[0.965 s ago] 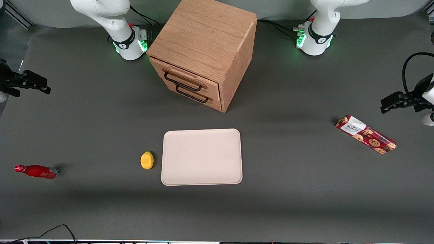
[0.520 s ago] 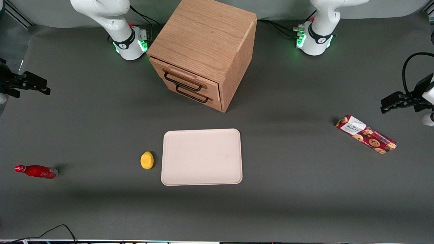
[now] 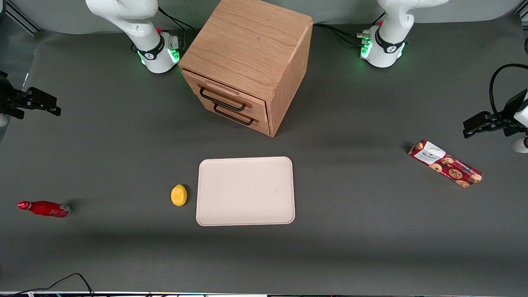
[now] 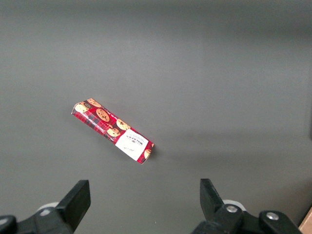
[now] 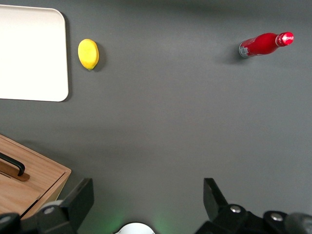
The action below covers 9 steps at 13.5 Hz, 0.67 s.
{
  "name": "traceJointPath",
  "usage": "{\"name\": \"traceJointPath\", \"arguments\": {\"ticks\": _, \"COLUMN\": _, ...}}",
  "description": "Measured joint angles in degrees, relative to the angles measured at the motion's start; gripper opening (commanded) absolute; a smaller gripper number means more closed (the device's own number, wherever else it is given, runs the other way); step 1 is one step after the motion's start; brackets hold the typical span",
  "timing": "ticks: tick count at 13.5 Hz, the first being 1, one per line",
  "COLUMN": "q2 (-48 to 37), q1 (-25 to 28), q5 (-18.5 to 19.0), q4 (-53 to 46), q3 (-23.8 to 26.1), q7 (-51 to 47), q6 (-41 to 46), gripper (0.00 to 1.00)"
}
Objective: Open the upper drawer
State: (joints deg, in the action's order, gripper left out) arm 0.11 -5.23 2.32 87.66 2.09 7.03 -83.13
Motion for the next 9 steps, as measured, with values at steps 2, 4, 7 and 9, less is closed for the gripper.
{"name": "traceJointPath", "arguments": {"ticks": 2, "q2": 0.00, "q1": 0.69, "q5": 0.00, "q4": -0.02, "q3": 0.11, "q7": 0.00, "q6": 0.08, "gripper": 1.00}}
{"name": "traceJointPath", "arguments": {"ticks": 4, "q2": -0.02, "q1": 2.71, "q5": -0.20, "q4": -0.06, "q3": 0.34, "q7": 0.00, "q6": 1.27, "gripper": 1.00}}
{"name": "traceJointPath", "arguments": {"ticks": 7, "q2": -0.07, "q1": 9.05, "q5": -1.64, "q4": -0.16, "q3": 0.52, "q7": -0.08, "q6": 3.48, "gripper": 1.00}}
{"name": "traceJointPath", "arguments": {"ticks": 9, "q2": -0.09, "q1": 14.39, "q5": -2.23, "q4": -0.18, "q3": 0.45, "q7": -0.31, "q6": 4.04, "gripper": 1.00}}
